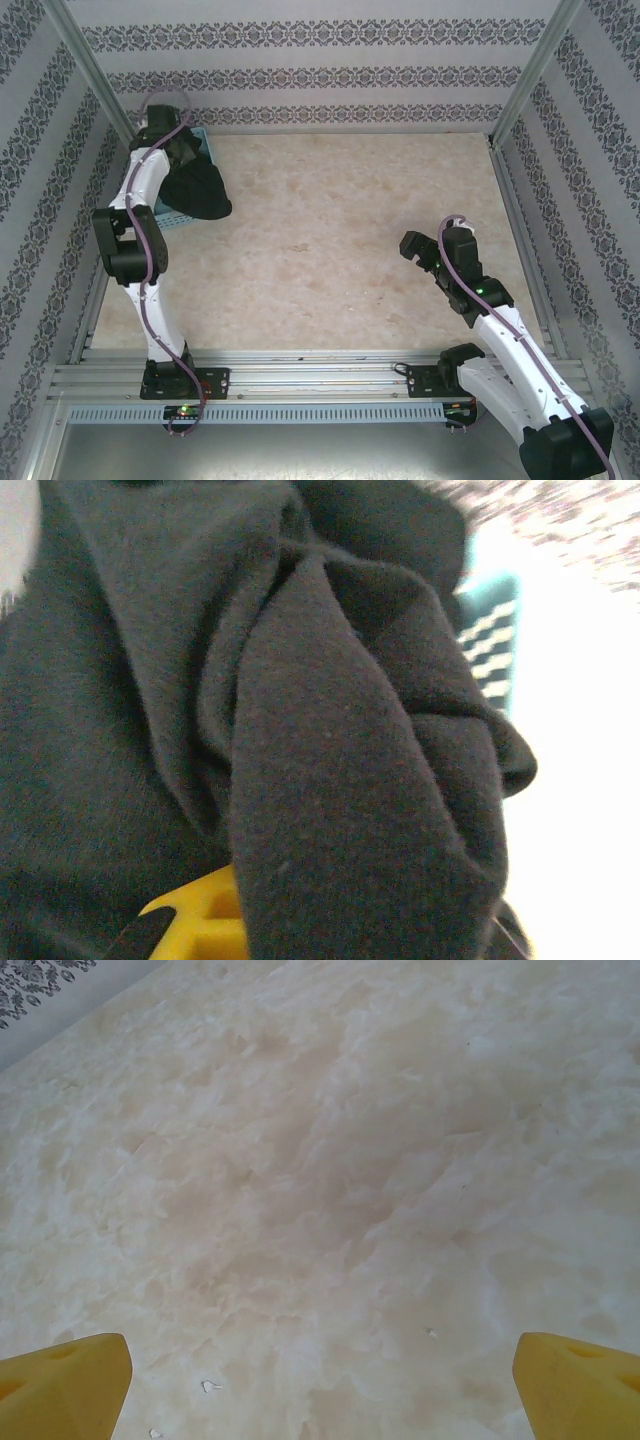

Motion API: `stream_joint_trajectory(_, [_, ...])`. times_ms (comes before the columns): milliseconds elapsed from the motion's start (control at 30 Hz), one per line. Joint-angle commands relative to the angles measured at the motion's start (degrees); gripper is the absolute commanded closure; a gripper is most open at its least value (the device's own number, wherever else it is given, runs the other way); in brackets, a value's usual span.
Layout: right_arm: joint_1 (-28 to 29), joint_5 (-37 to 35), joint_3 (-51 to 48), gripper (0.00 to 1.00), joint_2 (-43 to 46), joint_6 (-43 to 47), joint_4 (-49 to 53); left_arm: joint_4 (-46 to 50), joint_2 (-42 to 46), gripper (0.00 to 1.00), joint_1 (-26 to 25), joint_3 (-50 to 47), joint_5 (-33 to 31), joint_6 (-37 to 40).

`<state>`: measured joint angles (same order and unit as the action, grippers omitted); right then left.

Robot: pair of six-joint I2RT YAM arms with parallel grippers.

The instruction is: Fold the inside-out t-shirt

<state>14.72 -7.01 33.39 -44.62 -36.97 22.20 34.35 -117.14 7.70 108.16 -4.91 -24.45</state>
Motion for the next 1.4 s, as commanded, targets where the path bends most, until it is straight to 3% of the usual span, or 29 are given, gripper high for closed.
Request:
stream_joint_trajectory(0, [-0.6,0.1,1.4,0.02,0.3,-0.2,0.9,3.1,9.3,1.0,-3.6,7.2,-0.8,2.9])
stream_joint_trajectory(100, [-0.5,0.1,1.9,0.02,0.1,0.1,0.7,4.8,12.5,1.0,-8.5,12.2,-0.6,4.8])
stream_joint_trajectory(300, [-0.5,0.1,2.4,0.02,0.4,0.1,-0.2,5.4,14.6,1.0,-22.9,22.7,-1.8,9.5])
stream_joint_trajectory(500, [-0.6,-0.2,3.8,0.02,1.2,1.3,0.3,3.8,12.1,1.0,-34.3,27.1,4.7,7.8])
stream_joint_trajectory(633, [-0.6,-0.2,3.7,0.02,2.2,1.6,0.6,0.1,11.2,1.0,-39.4,19.0,8.3,5.4])
stream_joint_trajectory(800, [-0.6,1.0,2.6,0.02,2.8,1.7,0.4,-10.3,13.6,1.0,-43.8,-3.4,12.3,2.9])
stream_joint_trajectory(933, [-0.5,2.6,1.1,0.02,1.8,1.6,-1.0,-16.2,15.4,0.58,-45.1,-20.8,16.7,-1.1])
stream_joint_trajectory(1067, [0.3,4.3,0.5,0.02,-2.1,1.1,-3.6,-13.8,19.5,0.28,-44.8,-31.6,10.8,-2.0])
stream_joint_trajectory(1167, [1.4,5.0,2.0,0.02,-7.5,0.8,-5.3,-12.6,22.2,0.18,-44.3,-36.9,8.8,-2.2])
stream_joint_trajectory(1367, [3.0,6.9,8.5,0.04,-21.8,1.1,-6.6,-14.8,23.4,0.15,-44.1,-45.3,9.3,-4.8])
